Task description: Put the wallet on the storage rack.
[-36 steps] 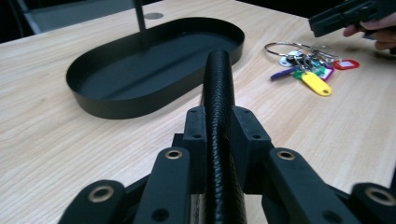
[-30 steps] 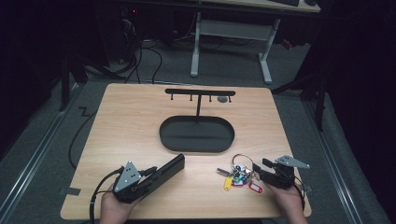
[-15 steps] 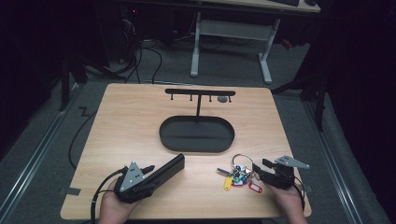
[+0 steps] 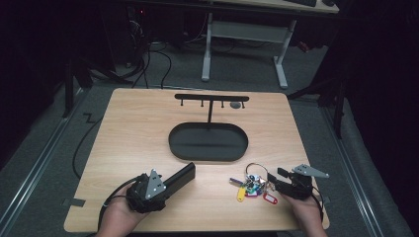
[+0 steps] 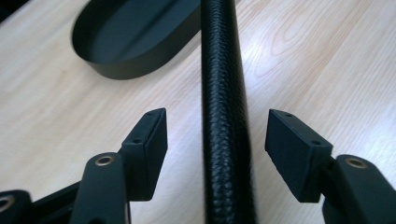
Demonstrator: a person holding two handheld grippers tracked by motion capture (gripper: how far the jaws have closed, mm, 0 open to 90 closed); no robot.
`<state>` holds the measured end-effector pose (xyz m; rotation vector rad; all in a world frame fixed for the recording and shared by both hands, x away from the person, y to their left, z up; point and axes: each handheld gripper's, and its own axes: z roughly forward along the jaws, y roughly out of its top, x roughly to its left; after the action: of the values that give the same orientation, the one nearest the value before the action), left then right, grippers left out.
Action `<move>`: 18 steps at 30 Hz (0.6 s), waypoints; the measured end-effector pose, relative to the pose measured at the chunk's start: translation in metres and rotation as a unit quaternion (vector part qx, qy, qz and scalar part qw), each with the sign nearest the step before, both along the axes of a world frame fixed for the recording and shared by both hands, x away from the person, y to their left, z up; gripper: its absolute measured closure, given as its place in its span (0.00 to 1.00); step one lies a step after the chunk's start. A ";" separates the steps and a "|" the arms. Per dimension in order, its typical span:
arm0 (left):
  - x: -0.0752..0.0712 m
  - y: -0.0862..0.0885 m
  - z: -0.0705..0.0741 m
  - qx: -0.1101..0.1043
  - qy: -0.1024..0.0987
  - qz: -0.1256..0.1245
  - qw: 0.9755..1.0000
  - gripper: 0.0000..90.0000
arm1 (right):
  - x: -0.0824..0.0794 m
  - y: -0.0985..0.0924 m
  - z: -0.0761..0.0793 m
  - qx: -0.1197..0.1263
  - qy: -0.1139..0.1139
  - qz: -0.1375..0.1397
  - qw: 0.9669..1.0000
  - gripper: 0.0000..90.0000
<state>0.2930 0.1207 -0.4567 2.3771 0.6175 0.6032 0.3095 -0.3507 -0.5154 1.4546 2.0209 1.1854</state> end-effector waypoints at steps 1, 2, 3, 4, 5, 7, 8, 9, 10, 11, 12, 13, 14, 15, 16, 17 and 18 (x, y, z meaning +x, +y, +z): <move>0.001 0.000 0.003 0.005 0.004 0.000 1.000 0.44 | 0.000 0.000 0.000 0.001 0.000 0.001 1.000 0.49; 0.002 -0.001 0.006 0.009 0.007 -0.001 1.000 0.44 | 0.000 0.000 0.000 0.002 0.000 0.001 1.000 0.49; 0.003 -0.001 0.008 0.012 0.013 -0.004 1.000 0.44 | 0.000 0.000 0.000 0.001 -0.001 0.002 1.000 0.49; 0.005 -0.001 0.010 0.014 0.020 -0.005 1.000 0.44 | 0.000 0.000 0.000 0.002 -0.001 0.002 1.000 0.49; 0.006 -0.001 0.012 0.014 0.024 -0.006 1.000 0.45 | 0.000 0.001 0.000 0.002 0.000 0.002 1.000 0.49; 0.010 -0.001 0.014 0.016 0.050 -0.009 0.999 0.44 | 0.000 0.001 0.000 0.003 0.002 0.002 1.000 0.49; 0.012 -0.001 0.015 0.020 0.057 -0.009 0.998 0.44 | 0.000 0.001 0.000 0.003 0.002 0.003 1.000 0.49; 0.014 -0.002 0.015 0.024 0.063 -0.009 0.998 0.44 | 0.001 0.001 0.000 0.003 0.002 0.004 1.000 0.49; 0.015 -0.003 0.017 0.029 0.071 -0.009 0.997 0.44 | 0.001 0.001 0.000 0.002 0.003 0.004 1.000 0.49; 0.017 -0.004 0.018 0.036 0.079 -0.007 0.996 0.45 | 0.001 0.002 -0.001 0.003 0.004 0.004 1.000 0.49; 0.018 -0.005 0.019 0.045 0.086 -0.006 0.995 0.46 | 0.001 0.002 -0.001 0.003 0.005 0.004 1.000 0.49; 0.019 -0.007 0.019 0.054 0.092 -0.005 0.994 0.46 | 0.001 0.002 -0.001 0.003 0.005 0.003 1.000 0.49; 0.020 -0.008 0.019 0.063 0.097 -0.006 0.993 0.46 | 0.001 0.001 -0.001 0.004 0.005 0.003 1.000 0.49; 0.021 -0.010 0.018 0.071 0.101 -0.009 0.992 0.46 | 0.001 0.001 -0.001 0.004 0.005 0.004 1.000 0.49; 0.022 -0.012 0.017 0.077 0.106 -0.010 0.991 0.46 | 0.001 0.001 -0.001 0.004 0.007 0.003 1.000 0.49; 0.023 -0.013 0.016 0.084 0.112 -0.012 0.990 0.46 | 0.001 0.001 -0.002 0.003 0.007 0.003 1.000 0.49; 0.023 -0.015 0.016 0.091 0.115 -0.014 0.989 0.46 | 0.001 0.001 -0.002 0.003 0.006 0.004 1.000 0.49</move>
<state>0.3163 0.1058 -0.4412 2.6456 0.6514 0.3897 0.3108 -0.3498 -0.5172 1.4614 2.0357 1.1883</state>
